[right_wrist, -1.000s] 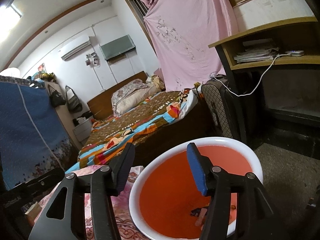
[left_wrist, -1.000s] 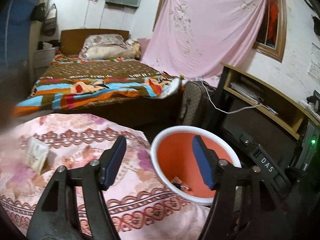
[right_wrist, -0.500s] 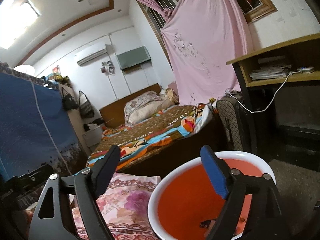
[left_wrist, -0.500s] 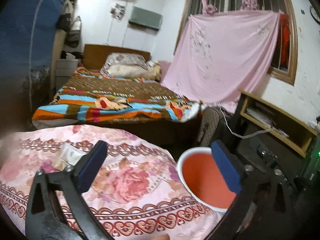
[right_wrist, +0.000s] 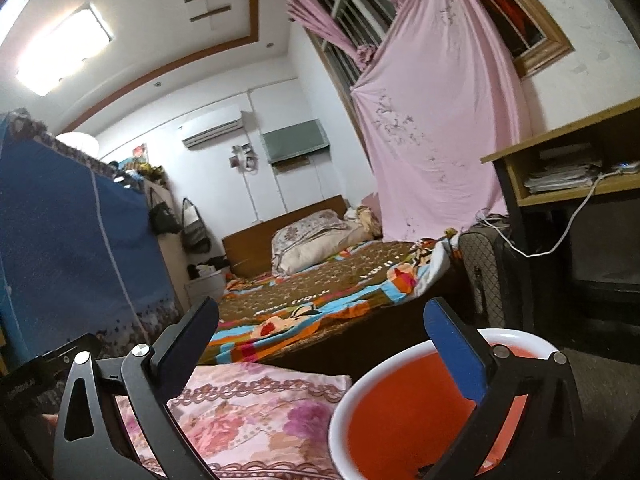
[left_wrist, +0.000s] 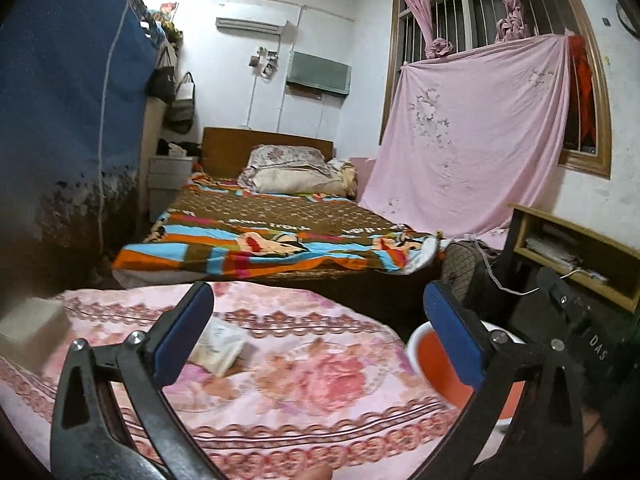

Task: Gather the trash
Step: 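Move both tools back over the white packet and brown nut on the quilt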

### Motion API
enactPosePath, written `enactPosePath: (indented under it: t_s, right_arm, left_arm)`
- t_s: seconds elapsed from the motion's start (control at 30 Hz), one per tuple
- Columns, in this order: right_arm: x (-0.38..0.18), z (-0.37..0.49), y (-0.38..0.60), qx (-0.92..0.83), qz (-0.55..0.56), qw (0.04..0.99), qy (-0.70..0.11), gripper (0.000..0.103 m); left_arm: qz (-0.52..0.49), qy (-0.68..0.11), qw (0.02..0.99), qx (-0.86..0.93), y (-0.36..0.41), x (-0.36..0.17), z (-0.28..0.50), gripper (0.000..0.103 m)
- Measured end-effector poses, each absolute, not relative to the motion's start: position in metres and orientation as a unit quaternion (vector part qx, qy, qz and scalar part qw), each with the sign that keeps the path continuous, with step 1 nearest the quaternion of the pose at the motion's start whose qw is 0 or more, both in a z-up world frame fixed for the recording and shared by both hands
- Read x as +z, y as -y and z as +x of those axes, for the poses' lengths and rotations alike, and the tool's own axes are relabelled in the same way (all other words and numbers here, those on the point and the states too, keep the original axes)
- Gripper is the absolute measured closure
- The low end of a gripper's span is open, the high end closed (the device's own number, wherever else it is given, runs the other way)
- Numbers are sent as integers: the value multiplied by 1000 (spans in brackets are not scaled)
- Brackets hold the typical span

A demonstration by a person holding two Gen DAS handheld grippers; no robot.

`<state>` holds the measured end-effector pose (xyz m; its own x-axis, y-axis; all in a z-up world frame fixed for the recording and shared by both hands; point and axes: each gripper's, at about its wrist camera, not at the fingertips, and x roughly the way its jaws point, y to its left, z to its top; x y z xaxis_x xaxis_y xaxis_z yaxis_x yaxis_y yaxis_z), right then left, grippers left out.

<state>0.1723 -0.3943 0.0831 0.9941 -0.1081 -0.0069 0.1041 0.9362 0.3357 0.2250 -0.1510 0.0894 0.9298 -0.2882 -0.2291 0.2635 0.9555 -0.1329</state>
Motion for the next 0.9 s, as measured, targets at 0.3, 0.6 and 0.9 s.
enactPosePath:
  t_s: [0.3,0.6,0.9]
  right_arm:
    - [86,188,357,-10,134,991,-14,0]
    - [87,204,318,34,78,996,-33,0]
    - [83,259,267,98,25,987,-122,0]
  left_arm:
    - [-39,-124,987,-92,100,83,218,12]
    - [-38,-130,990,-30,57,78,221,12]
    - [-34,-177,984,9,22,66,240,12]
